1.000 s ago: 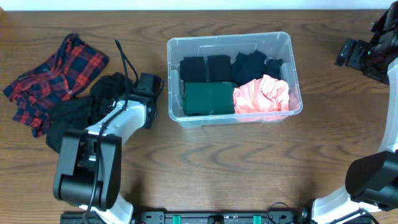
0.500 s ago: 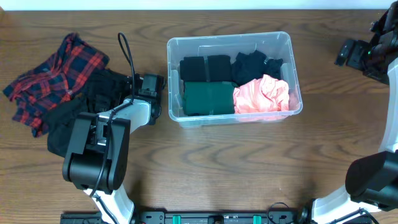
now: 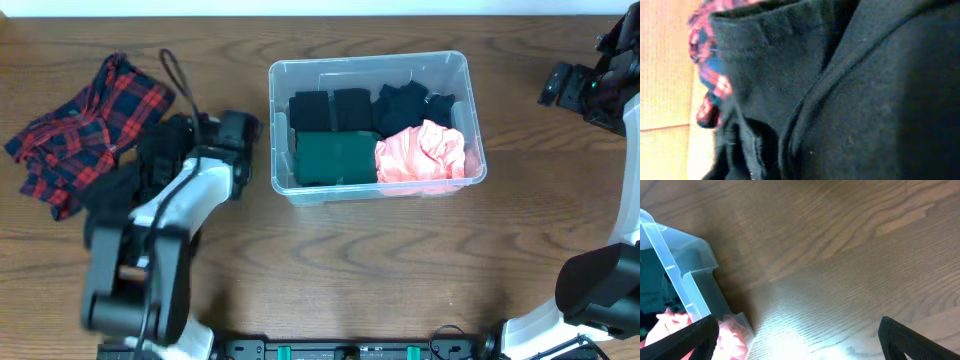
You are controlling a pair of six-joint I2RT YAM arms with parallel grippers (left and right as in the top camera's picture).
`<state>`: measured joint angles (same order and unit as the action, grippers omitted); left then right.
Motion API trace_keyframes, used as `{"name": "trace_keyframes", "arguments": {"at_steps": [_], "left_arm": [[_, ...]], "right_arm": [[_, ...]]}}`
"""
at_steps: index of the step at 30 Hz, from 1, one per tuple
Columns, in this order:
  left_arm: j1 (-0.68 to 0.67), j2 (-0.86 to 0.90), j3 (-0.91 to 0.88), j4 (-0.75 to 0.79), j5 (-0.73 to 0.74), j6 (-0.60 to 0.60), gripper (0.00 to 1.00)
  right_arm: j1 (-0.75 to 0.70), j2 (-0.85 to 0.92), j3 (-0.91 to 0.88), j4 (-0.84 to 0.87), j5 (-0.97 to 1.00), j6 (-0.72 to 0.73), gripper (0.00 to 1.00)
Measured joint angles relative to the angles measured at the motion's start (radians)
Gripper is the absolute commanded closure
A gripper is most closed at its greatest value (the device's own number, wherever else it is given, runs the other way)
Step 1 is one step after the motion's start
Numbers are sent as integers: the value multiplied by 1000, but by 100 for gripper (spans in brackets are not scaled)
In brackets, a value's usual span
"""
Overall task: Pack container
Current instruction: 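Grasp the black jacket with the left gripper and lift it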
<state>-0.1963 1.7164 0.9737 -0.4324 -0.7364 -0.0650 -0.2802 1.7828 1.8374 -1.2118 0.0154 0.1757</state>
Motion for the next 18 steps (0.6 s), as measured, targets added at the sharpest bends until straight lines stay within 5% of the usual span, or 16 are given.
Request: {"name": "trace_keyframes", "arguments": {"at_steps": [12, 18], "left_arm": [[0, -452, 151, -187, 290, -31, 94], [-1, -558, 237, -267, 555, 64, 94]], "right_arm": [[0, 0, 0, 0, 0, 0, 1], [0, 0, 0, 0, 0, 0, 1]]}}
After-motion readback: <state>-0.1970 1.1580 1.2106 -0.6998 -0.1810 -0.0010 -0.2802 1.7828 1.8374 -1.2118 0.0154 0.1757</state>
